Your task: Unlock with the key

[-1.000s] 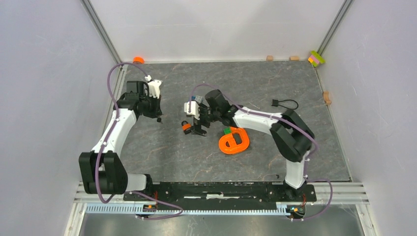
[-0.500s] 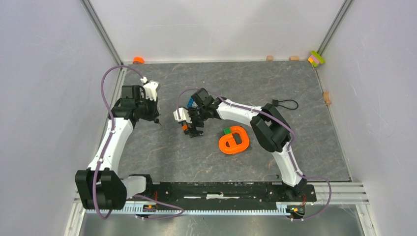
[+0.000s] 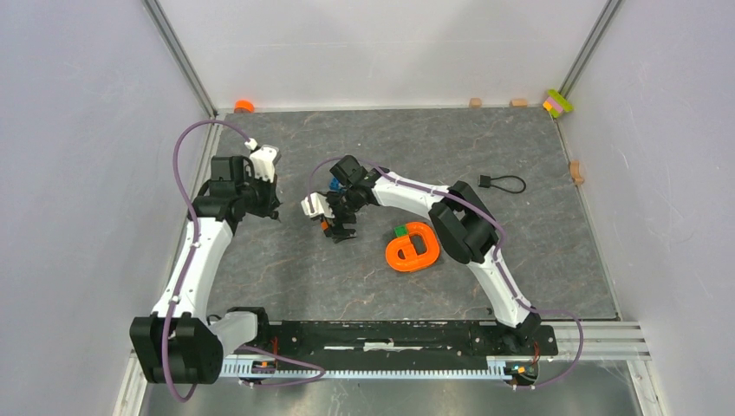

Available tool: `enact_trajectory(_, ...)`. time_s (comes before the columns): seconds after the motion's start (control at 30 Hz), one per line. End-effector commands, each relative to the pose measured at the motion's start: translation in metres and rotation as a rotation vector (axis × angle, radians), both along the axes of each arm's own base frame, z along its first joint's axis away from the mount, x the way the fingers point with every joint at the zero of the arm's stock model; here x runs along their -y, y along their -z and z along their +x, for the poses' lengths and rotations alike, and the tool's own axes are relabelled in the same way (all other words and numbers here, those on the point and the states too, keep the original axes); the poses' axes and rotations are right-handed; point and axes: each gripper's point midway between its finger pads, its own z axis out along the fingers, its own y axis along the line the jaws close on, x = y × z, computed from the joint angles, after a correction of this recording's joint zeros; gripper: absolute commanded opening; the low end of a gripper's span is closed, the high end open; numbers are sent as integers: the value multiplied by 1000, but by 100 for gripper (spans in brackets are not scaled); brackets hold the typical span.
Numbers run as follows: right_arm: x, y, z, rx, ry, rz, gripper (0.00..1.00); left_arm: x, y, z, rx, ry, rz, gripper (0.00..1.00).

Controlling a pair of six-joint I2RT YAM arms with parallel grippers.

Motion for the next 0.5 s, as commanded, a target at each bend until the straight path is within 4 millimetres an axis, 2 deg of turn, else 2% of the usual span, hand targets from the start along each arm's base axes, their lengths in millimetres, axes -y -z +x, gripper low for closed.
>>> enact_trajectory(0.0, -6, 0, -4, -2, -63, 15, 91, 2, -15, 0, 72, 21, -4, 2)
enact_trajectory(0.17, -6, 6, -4, -4, -59, 4, 84, 2, -16, -1, 76, 23, -4, 2)
enact_trajectory(0.3, -2, 8, -5, -10, -38, -11, 76, 4, -15, -2, 74, 32, -13, 2)
enact_trajectory(0.47, 10, 7, -1, -3, 89, -31, 66, 8, -19, -2, 84, 41, -32, 2)
